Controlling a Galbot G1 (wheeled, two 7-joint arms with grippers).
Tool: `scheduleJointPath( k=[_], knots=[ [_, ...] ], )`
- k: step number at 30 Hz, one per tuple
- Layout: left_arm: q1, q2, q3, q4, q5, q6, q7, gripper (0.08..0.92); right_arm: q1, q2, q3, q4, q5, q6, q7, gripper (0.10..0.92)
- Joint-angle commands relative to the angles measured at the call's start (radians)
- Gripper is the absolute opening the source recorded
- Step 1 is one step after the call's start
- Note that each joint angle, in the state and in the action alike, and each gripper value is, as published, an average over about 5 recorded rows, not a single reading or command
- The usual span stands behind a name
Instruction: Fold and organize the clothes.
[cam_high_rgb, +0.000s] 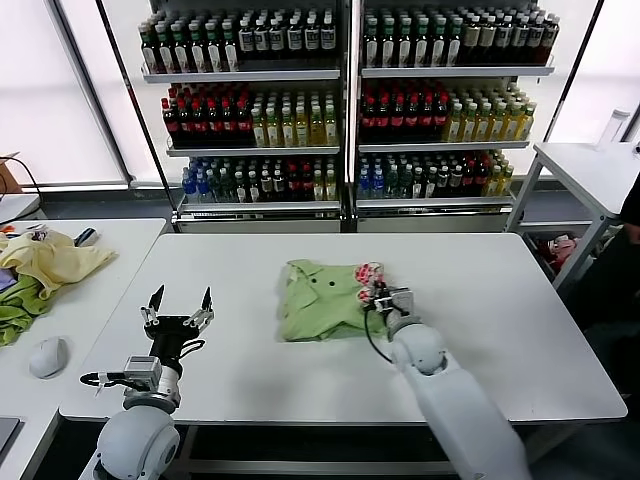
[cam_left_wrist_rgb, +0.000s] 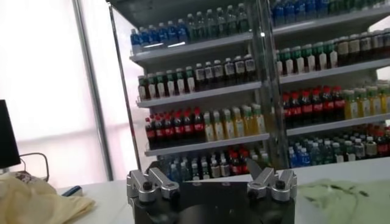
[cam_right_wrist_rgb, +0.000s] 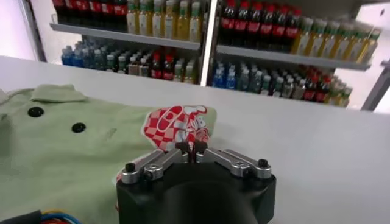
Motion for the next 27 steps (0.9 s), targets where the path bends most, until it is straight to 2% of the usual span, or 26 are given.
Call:
scheduleJointPath(
  k=[1,6,15,22,27],
  knots=[
    [0.005,-0.003,0.011,-0.005,0.012,0.001,0.014,0.823,0.005,-0.241,0.126,-0.014,-0.152,0.080,-0.311,0.140],
    [0.010,-0.016,0.027,-0.006,0.034,0.001,0.033,0.823,-0.087,-0.241,0.172,0.109,-0.130,0.202,-0.222,0.184],
    [0.043,-0.062,0.050,-0.047,0.048,-0.001,0.082,0.823,-0.355,-0.245,0.325,0.385,-0.100,0.273,-0.095,0.428],
    [0.079,-0.084,0.046,-0.088,0.014,-0.001,0.116,0.823,-0.612,-0.214,0.494,0.628,-0.059,0.254,-0.096,0.627],
    [0.094,-0.095,0.043,-0.098,-0.015,-0.004,0.144,0.823,-0.722,-0.186,0.551,0.680,-0.045,0.254,-0.121,0.767]
  ],
)
